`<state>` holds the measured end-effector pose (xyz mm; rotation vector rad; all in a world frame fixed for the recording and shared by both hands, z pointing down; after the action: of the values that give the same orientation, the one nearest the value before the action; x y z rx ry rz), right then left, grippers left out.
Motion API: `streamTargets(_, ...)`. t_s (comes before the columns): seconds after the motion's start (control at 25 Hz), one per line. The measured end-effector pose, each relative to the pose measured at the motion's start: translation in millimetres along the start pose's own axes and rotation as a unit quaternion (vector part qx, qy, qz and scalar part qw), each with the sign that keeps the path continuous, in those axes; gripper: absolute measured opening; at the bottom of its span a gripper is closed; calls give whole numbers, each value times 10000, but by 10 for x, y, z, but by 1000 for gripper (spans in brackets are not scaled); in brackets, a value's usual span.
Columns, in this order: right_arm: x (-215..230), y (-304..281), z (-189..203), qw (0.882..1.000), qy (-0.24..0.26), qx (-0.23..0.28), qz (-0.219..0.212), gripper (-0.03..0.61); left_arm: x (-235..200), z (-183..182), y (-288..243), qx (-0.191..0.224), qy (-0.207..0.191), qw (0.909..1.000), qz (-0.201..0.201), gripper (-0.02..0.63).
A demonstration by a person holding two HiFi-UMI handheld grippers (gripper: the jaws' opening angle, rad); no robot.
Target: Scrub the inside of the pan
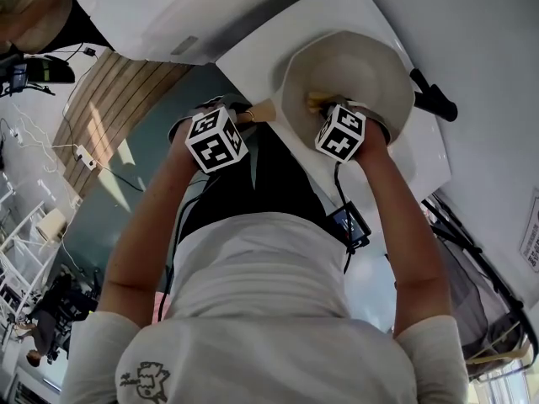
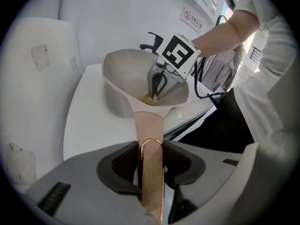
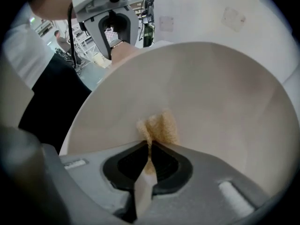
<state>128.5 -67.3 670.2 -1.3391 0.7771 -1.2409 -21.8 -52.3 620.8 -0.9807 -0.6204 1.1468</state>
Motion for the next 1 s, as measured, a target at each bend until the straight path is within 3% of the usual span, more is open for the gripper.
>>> streamTargets(0.16, -114, -39, 239, 9987, -212, -297, -354, 25, 39, -9, -16, -46, -58, 9999, 79, 155)
streamTargets(0.4, 95, 117, 520, 9969, -483, -570, -237, 25, 42, -5, -21, -78, -64, 9998, 179, 155)
streamTargets(0.6, 489, 332, 625, 9954, -700, -582, 304, 26, 39, -1, -26, -91, -62, 9998, 149, 155)
streamTargets(0.8, 888, 531, 495, 9912, -788, -342, 1010, 26, 47, -12, -16, -122, -72, 9998, 112, 155)
streamTargets(1.0, 970, 536, 248, 9906, -619, -11, 1222, 28, 37, 0, -10, -153, -21, 9999, 36, 155)
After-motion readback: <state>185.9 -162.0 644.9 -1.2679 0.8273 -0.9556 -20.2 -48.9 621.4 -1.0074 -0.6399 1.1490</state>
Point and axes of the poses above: the fingertips, and each gripper's own axes: y backward along the fingers, x to its right, z out of its underside, the point moved 1 cm from there along y, backward along the fingers, and after that the axes turned 10 degrees about -z, right-handed, at the moved point
